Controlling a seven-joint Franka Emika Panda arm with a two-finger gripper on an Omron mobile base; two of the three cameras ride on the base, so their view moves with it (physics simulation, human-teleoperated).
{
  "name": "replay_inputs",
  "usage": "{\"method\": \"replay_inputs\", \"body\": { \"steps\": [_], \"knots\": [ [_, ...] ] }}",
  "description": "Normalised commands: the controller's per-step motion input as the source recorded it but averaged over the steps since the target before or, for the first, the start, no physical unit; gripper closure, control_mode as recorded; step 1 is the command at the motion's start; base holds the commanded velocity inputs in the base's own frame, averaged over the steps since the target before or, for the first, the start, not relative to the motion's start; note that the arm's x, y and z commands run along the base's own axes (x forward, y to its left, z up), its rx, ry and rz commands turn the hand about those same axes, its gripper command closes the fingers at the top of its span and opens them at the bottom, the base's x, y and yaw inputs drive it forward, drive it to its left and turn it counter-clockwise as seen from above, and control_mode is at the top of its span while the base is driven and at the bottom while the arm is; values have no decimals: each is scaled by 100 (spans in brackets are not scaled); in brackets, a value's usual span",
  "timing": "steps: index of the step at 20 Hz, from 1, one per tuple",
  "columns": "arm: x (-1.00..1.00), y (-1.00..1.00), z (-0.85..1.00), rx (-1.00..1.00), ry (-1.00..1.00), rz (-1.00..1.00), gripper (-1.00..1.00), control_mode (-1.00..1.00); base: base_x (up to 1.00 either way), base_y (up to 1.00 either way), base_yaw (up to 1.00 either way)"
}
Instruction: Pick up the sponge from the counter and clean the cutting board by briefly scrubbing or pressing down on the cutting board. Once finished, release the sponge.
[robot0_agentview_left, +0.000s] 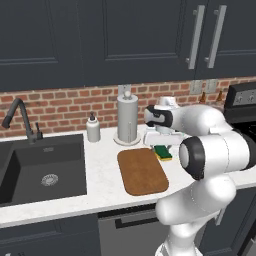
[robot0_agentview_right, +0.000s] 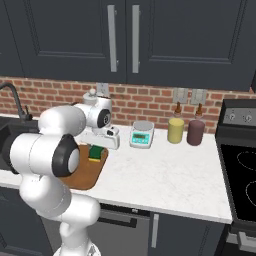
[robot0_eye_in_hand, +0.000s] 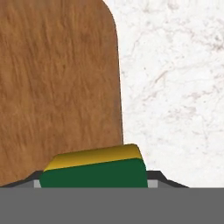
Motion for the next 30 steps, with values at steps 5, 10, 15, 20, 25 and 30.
{"method": "replay_inputs", "body": {
  "steps": [5,10,15,20,25,30],
  "knots": [
    [22,40,0,0,0,0,100,-100,0,0,0],
    [39,17,-3,0,0,0,100,-100,0,0,0],
    [38,0,-9,0,0,0,100,-100,0,0,0],
    [12,0,-24,0,0,0,100,-100,0,0,0],
    [1,0,-32,0,0,0,100,-100,0,0,0],
    [7,0,-22,0,0,0,100,-100,0,0,0]
  ]
}}
